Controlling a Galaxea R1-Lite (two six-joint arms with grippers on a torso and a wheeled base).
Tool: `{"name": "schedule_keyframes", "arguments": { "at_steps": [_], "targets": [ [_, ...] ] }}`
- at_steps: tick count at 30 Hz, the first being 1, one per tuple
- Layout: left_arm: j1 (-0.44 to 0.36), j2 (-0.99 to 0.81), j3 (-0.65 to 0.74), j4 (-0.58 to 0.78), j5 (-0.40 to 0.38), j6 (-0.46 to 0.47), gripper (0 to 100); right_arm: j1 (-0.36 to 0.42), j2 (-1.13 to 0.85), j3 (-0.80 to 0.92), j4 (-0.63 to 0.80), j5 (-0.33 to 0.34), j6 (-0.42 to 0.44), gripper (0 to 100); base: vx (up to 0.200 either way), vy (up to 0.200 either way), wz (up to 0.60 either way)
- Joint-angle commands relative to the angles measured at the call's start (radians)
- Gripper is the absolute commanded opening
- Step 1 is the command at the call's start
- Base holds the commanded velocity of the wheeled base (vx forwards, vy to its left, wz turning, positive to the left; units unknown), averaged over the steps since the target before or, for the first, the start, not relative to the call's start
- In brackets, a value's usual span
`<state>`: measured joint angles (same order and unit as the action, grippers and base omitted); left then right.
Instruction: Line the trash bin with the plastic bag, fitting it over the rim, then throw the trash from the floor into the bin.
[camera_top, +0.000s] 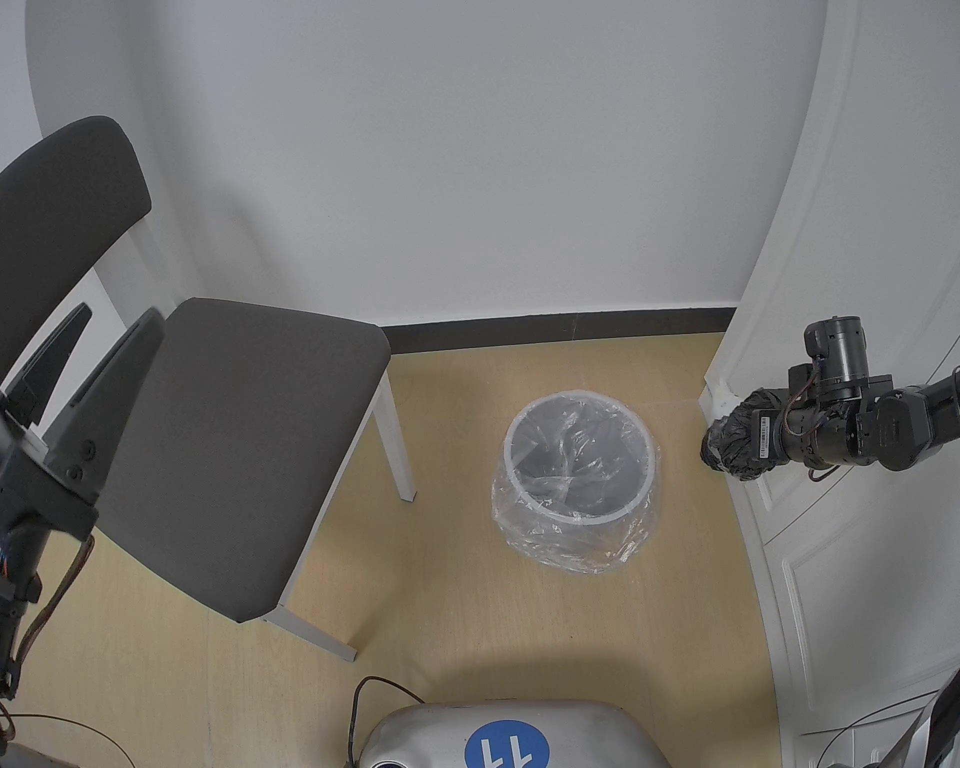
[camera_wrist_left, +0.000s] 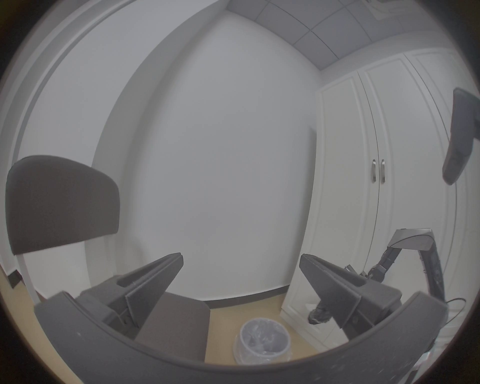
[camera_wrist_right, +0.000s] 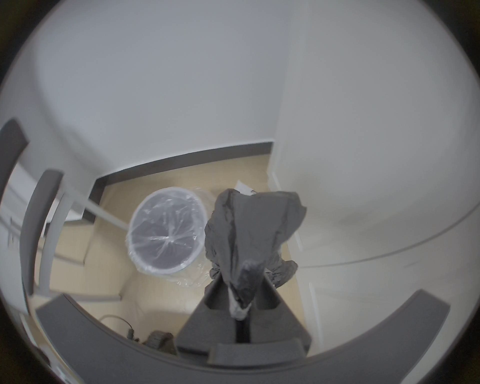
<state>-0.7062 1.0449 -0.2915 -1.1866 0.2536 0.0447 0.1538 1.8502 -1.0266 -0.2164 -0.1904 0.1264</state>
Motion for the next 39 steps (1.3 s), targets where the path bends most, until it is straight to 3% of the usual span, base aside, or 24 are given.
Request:
{"name": "schedule_keyframes", "arguments": {
  "at_steps": [1,9,15,24,30,39],
  "targets": [
    [0.002,-0.12,0.061,0.012,-0.016,-0.037,100,0.081,-0.063,0.016,-0.006,-0.027,-0.136,0,0.0,0.0,0.0],
    [0.005,-0.184,0.041,0.019,-0.068,-0.008,100,0.158,0.004,-0.02,-0.044,-0.029,-0.261,0,0.0,0.0,0.0],
    [0.005,-0.192,0.038,0.027,-0.07,0.024,100,0.207,0.124,-0.087,-0.147,-0.035,-0.264,0,0.0,0.0,0.0],
    [0.005,-0.184,0.045,0.035,-0.071,0.024,100,0.265,0.261,-0.194,-0.193,-0.035,-0.255,0,0.0,0.0,0.0],
    [0.005,-0.187,0.038,0.11,-0.065,0.021,100,0.279,0.35,-0.253,-0.19,-0.037,-0.235,0,0.0,0.0,0.0],
    [0.005,-0.186,0.04,0.117,-0.063,0.02,100,0.28,0.518,-0.345,-0.201,-0.038,-0.191,0,0.0,0.0,0.0]
  ]
}}
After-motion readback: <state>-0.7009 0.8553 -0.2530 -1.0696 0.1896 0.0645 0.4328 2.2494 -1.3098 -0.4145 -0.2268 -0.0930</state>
